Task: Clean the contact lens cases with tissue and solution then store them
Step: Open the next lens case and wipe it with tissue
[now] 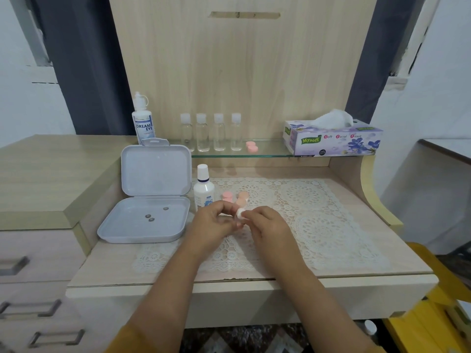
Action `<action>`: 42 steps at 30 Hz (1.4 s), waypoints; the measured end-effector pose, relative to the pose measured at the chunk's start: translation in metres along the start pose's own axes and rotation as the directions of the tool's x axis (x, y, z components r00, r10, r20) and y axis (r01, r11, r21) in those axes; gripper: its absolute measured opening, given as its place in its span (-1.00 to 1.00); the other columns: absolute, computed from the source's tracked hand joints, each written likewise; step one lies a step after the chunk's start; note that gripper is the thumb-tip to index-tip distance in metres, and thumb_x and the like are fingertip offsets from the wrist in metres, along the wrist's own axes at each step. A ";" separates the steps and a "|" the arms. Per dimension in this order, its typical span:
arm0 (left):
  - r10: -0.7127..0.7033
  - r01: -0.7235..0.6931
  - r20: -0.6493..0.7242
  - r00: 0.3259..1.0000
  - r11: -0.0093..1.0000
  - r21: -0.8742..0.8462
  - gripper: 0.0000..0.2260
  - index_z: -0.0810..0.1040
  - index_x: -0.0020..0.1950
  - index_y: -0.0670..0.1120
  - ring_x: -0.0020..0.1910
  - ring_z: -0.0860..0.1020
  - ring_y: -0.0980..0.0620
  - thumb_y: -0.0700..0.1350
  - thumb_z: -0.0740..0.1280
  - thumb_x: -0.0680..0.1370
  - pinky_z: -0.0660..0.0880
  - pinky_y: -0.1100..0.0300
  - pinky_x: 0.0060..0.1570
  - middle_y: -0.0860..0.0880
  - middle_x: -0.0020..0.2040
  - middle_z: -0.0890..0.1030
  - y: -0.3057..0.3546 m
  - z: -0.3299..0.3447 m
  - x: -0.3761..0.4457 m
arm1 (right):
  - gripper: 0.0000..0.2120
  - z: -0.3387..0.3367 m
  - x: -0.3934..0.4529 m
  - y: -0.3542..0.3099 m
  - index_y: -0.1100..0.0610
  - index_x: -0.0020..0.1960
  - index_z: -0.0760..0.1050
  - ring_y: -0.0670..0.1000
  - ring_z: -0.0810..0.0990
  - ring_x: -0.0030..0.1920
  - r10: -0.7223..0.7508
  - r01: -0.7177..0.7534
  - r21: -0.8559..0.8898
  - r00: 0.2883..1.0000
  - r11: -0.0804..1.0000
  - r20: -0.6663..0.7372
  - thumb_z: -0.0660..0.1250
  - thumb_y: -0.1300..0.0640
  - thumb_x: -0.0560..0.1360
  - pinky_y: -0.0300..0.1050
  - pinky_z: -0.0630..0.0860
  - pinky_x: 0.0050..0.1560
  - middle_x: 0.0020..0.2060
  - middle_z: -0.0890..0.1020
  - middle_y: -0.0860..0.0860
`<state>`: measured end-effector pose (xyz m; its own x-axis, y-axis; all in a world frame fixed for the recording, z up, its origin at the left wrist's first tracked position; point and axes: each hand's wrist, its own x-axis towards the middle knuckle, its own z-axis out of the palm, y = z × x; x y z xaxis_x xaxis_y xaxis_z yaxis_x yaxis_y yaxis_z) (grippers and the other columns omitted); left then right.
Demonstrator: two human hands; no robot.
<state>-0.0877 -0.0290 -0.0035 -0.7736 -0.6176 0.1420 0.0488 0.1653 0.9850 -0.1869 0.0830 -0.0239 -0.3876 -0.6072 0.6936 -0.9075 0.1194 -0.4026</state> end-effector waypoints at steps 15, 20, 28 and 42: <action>0.069 -0.069 -0.014 0.998 0.997 0.033 -0.65 0.66 -0.13 -0.03 -0.16 0.64 0.18 -0.48 0.45 0.34 0.59 0.26 -0.12 0.03 -0.08 0.63 0.002 0.006 0.001 | -0.77 -0.004 0.012 0.003 0.16 0.17 0.56 -0.05 0.46 0.10 0.219 -0.243 0.078 0.947 0.967 0.237 0.18 0.20 0.61 -0.32 0.30 0.04 0.04 0.55 0.03; 0.033 -0.033 -0.044 0.998 0.999 -0.008 -0.68 0.67 -0.09 -0.01 -0.09 0.65 0.04 -0.43 0.45 0.38 0.60 0.06 0.03 0.00 -0.03 0.64 -0.004 0.006 0.005 | -0.81 -0.004 0.006 0.002 0.15 0.05 0.63 -0.01 0.53 -0.02 0.184 -0.190 0.076 0.980 0.979 0.082 0.24 0.17 0.57 -0.24 0.43 -0.02 -0.09 0.59 0.02; 0.081 -0.079 -0.026 0.996 0.993 0.087 -0.70 0.66 -0.09 -0.06 -0.10 0.64 0.05 -0.43 0.46 0.35 0.59 0.17 -0.02 0.00 -0.05 0.63 -0.003 0.006 0.002 | -0.73 0.000 0.005 -0.001 0.16 0.17 0.56 0.01 0.47 0.08 0.130 -0.112 -0.108 0.975 0.988 0.181 0.15 0.14 0.59 -0.09 0.49 -0.02 -0.01 0.54 0.03; -0.012 0.009 -0.063 0.998 0.999 -0.043 -0.76 0.62 0.02 -0.11 -0.11 0.67 0.09 -0.36 0.44 0.43 0.58 0.23 -0.04 -0.08 -0.06 0.70 0.001 0.004 0.001 | -0.87 -0.026 0.010 0.001 0.02 -0.03 0.59 -0.23 0.59 -0.18 0.705 -0.488 0.682 0.707 0.544 -0.057 0.27 0.16 0.58 -0.44 0.44 -0.24 -0.10 0.62 -0.12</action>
<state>-0.0907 -0.0262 -0.0026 -0.7325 -0.6669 0.1365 0.0691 0.1267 0.9895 -0.1959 0.0972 -0.0016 -0.9230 -0.3005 0.2403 -0.1944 -0.1749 -0.9652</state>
